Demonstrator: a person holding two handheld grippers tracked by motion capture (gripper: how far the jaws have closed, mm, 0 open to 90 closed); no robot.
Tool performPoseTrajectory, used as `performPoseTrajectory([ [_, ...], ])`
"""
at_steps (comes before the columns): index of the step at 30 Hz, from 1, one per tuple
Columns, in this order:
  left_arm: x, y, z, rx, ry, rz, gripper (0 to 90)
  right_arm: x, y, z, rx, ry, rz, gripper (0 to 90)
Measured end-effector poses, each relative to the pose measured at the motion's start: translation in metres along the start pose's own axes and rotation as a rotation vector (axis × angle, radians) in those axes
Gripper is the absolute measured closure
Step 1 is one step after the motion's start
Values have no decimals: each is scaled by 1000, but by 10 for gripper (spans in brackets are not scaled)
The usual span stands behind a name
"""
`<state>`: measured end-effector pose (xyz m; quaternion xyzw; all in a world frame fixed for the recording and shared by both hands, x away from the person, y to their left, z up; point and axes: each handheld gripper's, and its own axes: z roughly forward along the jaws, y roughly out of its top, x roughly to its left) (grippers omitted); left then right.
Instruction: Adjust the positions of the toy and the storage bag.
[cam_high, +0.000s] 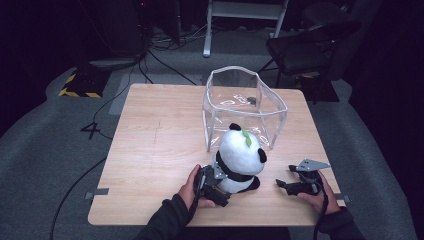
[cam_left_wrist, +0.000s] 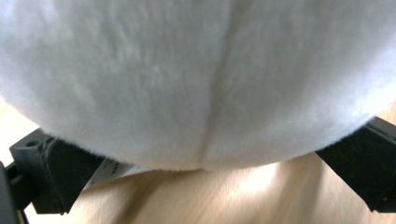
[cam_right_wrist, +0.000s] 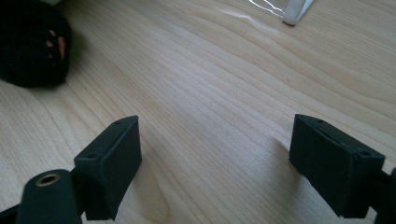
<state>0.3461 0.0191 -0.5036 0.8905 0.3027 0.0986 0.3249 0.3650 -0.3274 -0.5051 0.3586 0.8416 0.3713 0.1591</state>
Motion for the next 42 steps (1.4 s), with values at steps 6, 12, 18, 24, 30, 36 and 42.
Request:
performPoseTrajectory([
  [6, -4, 11, 9, 0, 5, -2, 0, 0, 0, 0, -1, -3, 7, 167],
  [12, -8, 21, 17, -3, 5, 1, 0, 0, 0, 0, -1, -3, 8, 167],
  [18, -9, 24, 19, 3, 10, 0, 4, 0, 0, 0, -1, -2, 8, 166],
  [24, -12, 13, 3, -11, 40, 36, 180, 0, 0, 0, -1, -3, 7, 166],
  [30, -5, -8, -38, -67, 18, 19, 159, 2, -1, -1, -1, -6, 6, 166],
  [36, -2, -24, -66, -74, 49, 38, 159, 1, -3, -4, -5, -2, 24, 166],
  [42, 15, -45, -73, -46, 49, 8, 161, 1, -3, -4, -1, -17, 15, 166],
])
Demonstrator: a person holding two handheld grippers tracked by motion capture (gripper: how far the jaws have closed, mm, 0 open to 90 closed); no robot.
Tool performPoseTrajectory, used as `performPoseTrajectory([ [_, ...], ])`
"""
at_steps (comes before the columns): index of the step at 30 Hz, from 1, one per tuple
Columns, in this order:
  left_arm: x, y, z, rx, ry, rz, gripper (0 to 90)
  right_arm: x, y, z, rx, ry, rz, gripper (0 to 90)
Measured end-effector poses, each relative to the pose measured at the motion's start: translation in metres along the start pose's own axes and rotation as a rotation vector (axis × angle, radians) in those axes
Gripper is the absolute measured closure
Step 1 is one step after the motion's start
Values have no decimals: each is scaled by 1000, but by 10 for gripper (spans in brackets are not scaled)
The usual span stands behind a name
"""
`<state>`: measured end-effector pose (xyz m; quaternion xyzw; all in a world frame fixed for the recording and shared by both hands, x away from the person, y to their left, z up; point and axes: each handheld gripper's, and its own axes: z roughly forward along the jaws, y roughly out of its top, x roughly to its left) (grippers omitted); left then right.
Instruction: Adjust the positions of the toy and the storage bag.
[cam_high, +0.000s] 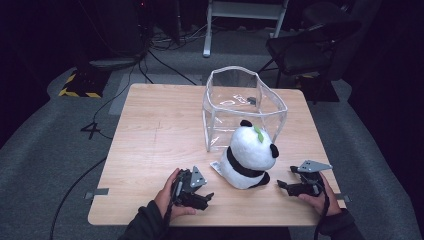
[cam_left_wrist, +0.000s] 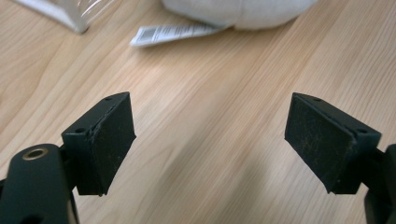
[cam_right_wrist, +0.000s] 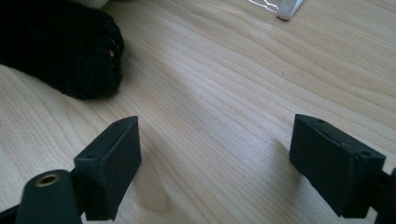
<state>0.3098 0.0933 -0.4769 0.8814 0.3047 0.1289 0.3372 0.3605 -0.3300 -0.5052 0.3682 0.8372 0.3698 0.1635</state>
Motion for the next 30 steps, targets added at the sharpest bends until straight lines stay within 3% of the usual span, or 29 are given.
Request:
performPoseTrajectory([
  [6, 13, -22, -18, -2, 17, -2, 164, 2, -2, -2, 0, -9, 7, 170],
  [9, 23, -33, -26, 22, 49, -15, 169, 3, -2, -3, -3, -4, 6, 178],
  [14, 42, -54, -36, 33, 71, -67, 168, 3, -2, -10, -47, 49, 24, 183],
  [18, 51, -64, -38, 43, 81, -96, 169, 8, 3, -19, -84, 60, 10, 183],
  [19, 54, -68, -39, 53, 86, -105, 168, 14, 11, -27, -124, 74, 3, 181],
  [25, 57, -74, -38, 61, 80, -106, 168, 36, 31, -37, -192, 122, -34, 176],
  [30, 61, -77, -38, 48, 67, -128, 156, 51, 45, -36, -208, 149, -40, 175],
])
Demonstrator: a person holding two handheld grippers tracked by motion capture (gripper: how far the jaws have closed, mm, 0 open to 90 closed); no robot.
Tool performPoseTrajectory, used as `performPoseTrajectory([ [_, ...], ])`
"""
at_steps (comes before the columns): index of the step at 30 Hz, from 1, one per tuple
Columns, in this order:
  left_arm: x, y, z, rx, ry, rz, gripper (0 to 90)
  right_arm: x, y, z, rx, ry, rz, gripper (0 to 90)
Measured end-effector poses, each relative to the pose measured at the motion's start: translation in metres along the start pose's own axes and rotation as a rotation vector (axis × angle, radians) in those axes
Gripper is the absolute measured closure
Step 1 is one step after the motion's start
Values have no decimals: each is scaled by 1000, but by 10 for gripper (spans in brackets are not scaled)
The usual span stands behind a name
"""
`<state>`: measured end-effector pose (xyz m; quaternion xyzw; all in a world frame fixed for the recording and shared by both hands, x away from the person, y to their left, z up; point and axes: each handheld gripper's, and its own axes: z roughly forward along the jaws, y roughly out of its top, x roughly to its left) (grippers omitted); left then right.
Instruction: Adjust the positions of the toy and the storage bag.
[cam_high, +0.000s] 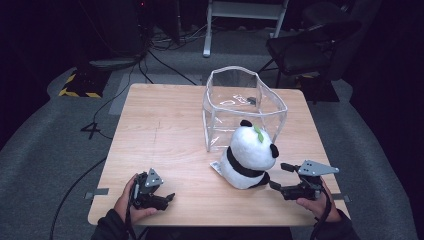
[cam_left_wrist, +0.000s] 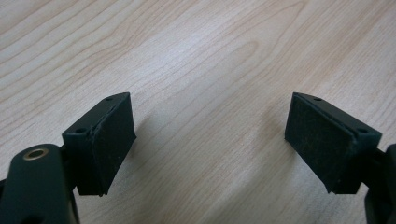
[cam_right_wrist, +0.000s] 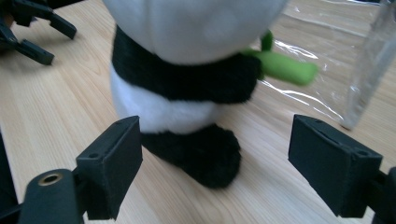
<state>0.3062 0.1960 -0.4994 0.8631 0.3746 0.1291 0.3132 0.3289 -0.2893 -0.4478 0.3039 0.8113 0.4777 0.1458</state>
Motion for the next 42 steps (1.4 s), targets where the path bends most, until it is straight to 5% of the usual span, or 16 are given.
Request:
performPoseTrajectory([
  [11, 1, -6, 2, -49, -4, -7, 134, 16, 17, 16, -32, 53, -6, 168],
  [19, 1, -7, 3, -56, -2, -13, 115, 19, 27, 28, -54, 37, 31, 157],
  [30, 1, -7, 3, -56, 1, -10, 114, 27, 29, 50, -15, -95, 23, 70],
  [35, 1, -7, 3, -56, 1, -10, 114, 24, 29, 56, -4, -103, 44, 24],
  [42, 1, -7, 3, -56, 1, -10, 114, 19, 28, 60, -8, -50, 24, 151],
])
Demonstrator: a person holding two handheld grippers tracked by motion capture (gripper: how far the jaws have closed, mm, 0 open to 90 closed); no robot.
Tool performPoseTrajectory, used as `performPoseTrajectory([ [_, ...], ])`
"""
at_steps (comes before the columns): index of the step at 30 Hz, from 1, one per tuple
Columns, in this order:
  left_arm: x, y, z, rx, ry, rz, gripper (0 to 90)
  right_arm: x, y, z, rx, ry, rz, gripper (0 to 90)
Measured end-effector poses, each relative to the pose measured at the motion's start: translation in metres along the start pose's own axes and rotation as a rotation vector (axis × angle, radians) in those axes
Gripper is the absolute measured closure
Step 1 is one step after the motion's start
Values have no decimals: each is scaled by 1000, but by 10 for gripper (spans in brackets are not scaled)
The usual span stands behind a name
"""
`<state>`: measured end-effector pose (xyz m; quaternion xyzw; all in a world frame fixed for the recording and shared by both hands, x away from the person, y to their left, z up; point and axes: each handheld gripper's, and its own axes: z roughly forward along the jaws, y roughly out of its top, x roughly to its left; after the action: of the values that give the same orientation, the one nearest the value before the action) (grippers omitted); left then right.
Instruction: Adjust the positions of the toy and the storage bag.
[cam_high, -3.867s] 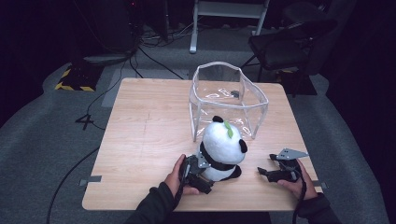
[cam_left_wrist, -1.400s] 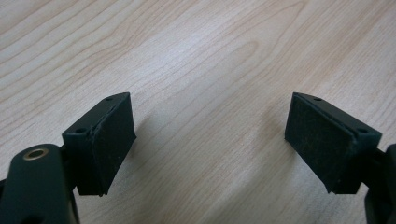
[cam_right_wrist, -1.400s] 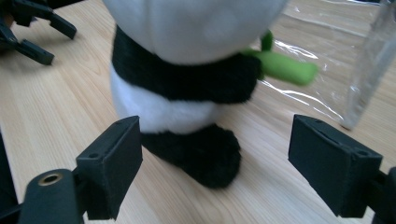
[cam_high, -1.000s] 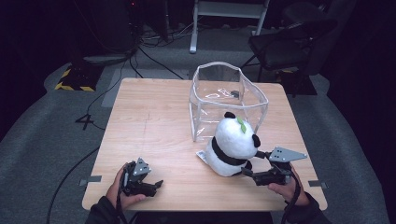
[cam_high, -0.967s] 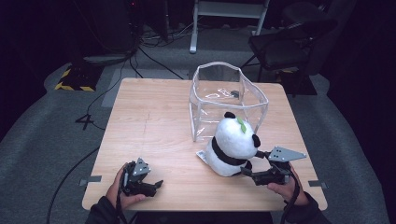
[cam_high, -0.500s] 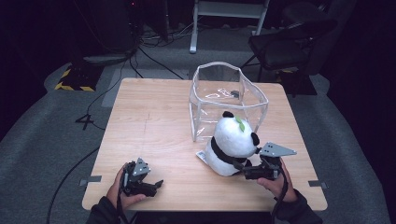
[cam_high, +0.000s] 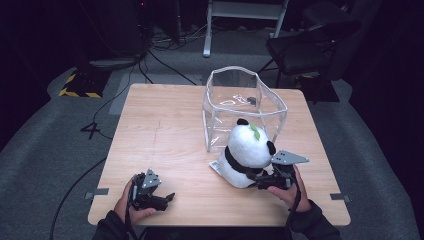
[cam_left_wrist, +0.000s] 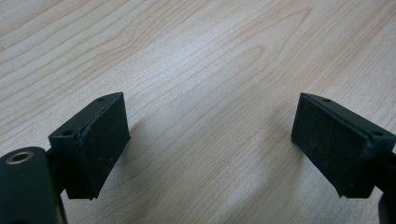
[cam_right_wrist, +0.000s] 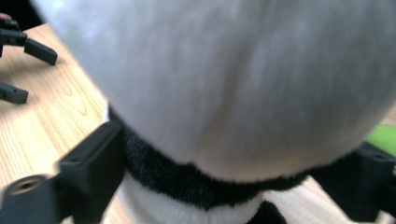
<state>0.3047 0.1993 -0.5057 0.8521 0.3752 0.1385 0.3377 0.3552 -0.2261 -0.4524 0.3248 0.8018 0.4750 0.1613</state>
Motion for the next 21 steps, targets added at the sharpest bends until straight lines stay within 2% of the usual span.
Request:
performPoseTrajectory([
  [5, 0, 0, 0, 0, -1, -3, 114, -2, -1, -4, -1, 10, -36, 260],
  [9, 0, 0, 0, -1, -1, -3, 114, -5, -3, -10, 0, 24, -60, 294],
  [10, 0, 0, 0, -1, -1, -3, 114, -5, -3, -10, 0, 24, -60, 294],
  [11, 0, 0, 0, 0, -1, -3, 114, -8, -6, -16, -1, 33, -77, 301],
  [16, 0, 0, 0, 0, 0, -4, 114, -19, -15, -35, 6, 47, -99, 294],
  [21, -1, 0, 0, 1, 5, -7, 114, -35, -27, -58, 8, 37, -90, 269],
])
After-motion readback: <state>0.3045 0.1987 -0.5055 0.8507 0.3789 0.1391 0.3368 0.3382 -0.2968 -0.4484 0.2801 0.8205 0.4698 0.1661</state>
